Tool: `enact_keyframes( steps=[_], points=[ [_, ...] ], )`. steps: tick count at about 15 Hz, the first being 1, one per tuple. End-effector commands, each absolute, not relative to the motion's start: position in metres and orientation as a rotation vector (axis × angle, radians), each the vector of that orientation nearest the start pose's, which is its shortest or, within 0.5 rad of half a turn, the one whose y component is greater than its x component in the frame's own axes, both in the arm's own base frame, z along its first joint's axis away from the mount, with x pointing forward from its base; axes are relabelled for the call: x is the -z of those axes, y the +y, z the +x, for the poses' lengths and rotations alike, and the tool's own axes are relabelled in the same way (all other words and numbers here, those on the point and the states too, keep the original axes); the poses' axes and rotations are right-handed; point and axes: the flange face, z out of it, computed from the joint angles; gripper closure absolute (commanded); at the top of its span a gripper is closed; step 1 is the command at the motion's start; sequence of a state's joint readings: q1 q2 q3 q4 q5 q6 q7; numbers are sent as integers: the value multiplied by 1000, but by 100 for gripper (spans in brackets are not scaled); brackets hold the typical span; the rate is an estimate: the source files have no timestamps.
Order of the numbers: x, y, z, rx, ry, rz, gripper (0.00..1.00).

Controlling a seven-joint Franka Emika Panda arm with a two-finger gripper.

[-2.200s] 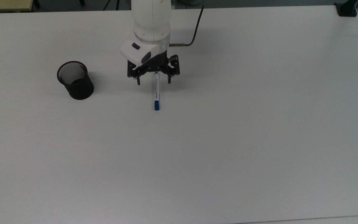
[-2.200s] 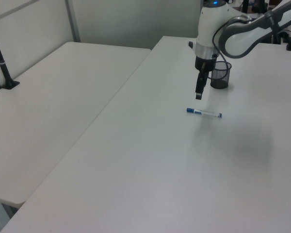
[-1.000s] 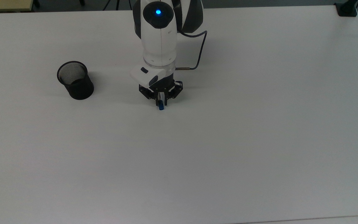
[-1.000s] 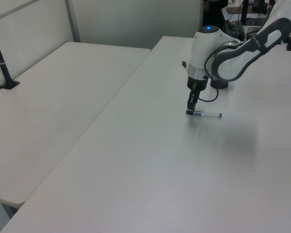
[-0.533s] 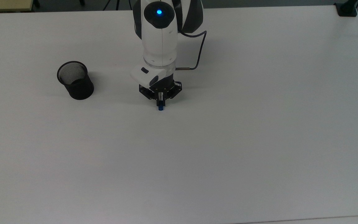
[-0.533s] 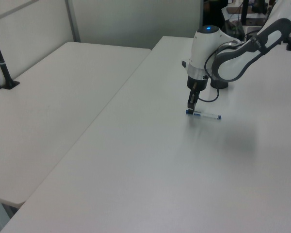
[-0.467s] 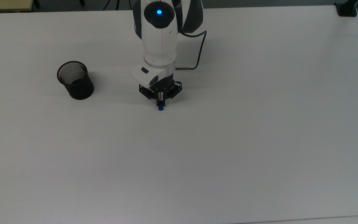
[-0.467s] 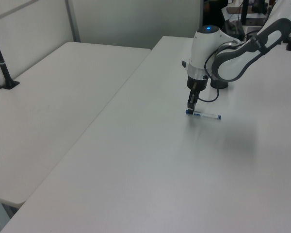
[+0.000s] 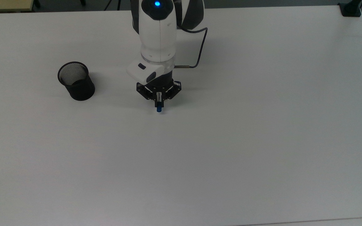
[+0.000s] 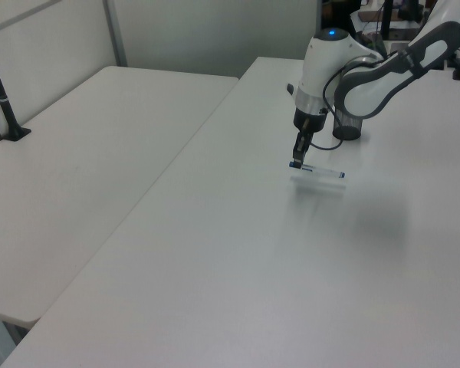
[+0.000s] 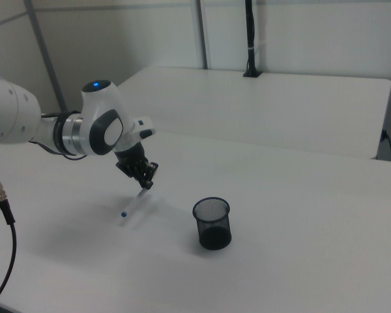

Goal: Insert the marker
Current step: 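Lift the marker and carry it toward the black mesh pen cup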

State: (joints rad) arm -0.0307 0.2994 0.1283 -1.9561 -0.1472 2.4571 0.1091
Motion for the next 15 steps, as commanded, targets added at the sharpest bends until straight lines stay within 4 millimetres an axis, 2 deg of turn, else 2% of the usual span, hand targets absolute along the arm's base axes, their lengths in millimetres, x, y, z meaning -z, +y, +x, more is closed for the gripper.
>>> enact_keyframes(
  steps=[1,4,7,10,12,15],
  points=[
    [-387,48,616,391,-78,-3185,93],
    [-432,24,609,504,-7,-3179,93],
    [-478,-9,582,618,85,-3182,93],
    [-491,-41,577,674,164,-3180,93],
    [-503,-63,574,789,208,-3158,93],
    [-501,-94,560,934,216,-3138,92]
  ],
)
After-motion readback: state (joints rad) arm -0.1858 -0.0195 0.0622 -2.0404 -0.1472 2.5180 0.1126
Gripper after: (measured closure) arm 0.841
